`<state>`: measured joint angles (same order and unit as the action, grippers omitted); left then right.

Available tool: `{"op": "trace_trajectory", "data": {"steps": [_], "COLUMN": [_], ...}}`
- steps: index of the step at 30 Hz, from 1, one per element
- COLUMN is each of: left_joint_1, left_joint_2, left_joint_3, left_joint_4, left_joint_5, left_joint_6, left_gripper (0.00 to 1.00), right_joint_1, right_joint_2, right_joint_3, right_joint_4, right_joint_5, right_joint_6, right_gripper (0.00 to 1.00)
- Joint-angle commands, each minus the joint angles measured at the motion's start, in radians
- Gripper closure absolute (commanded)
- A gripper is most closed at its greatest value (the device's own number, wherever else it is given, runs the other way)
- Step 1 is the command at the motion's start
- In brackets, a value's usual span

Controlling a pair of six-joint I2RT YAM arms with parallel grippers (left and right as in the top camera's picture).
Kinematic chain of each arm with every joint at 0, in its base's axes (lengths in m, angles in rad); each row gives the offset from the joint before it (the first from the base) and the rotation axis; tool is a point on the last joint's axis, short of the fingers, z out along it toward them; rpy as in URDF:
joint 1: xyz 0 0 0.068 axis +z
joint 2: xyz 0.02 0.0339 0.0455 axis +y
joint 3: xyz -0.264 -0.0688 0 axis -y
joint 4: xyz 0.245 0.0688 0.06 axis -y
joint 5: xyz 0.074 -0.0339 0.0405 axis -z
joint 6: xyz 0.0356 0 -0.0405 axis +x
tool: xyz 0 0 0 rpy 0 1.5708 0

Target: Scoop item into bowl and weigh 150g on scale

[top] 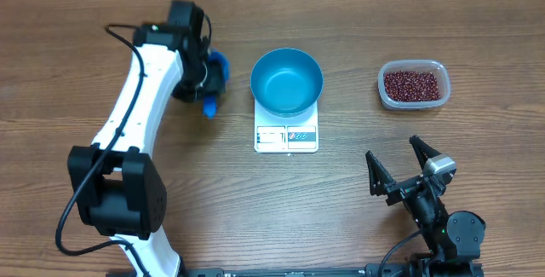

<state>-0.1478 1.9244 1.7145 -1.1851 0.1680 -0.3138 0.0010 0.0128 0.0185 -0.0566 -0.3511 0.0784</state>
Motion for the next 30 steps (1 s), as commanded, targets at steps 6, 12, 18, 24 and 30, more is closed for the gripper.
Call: {"op": "trace_trajectory", "data": {"steps": [6,12,18,24,30], "left_joint_1": [0.051,0.05,0.027,0.013,0.013], "left_joint_2": [-0.029,-0.029,-0.028,-0.028,-0.028], "left_joint_3": [0.125,0.123,0.11,0.085,0.006], "left_joint_4": [-0.043,-0.046,-0.084,-0.127,-0.122], "left_joint_5": [0.49,0.325,0.04,-0.13,-0.135], "left_joint_6": [0.023,0.022,0.021,-0.021,-0.043], "left_gripper": [0.78,0.8,0.79,0.75,0.76], "right_joint_1": [0.004,0.005,0.005,0.005,0.005], "right_joint_2": [-0.01,-0.01,-0.008,-0.008,-0.008], "right_joint_3": [-0.011,-0.011,-0.011,-0.011,-0.011], "right_joint_4": [0.003,0.02,0.002,0.002,0.002], "right_joint_5": [0.008,-0.021,-0.069,-0.07,-0.069], "right_joint_6": [0.004,0.004,0.004,0.004,0.003], "right_gripper": [0.0,0.0,0.0,0.0,0.0]}}
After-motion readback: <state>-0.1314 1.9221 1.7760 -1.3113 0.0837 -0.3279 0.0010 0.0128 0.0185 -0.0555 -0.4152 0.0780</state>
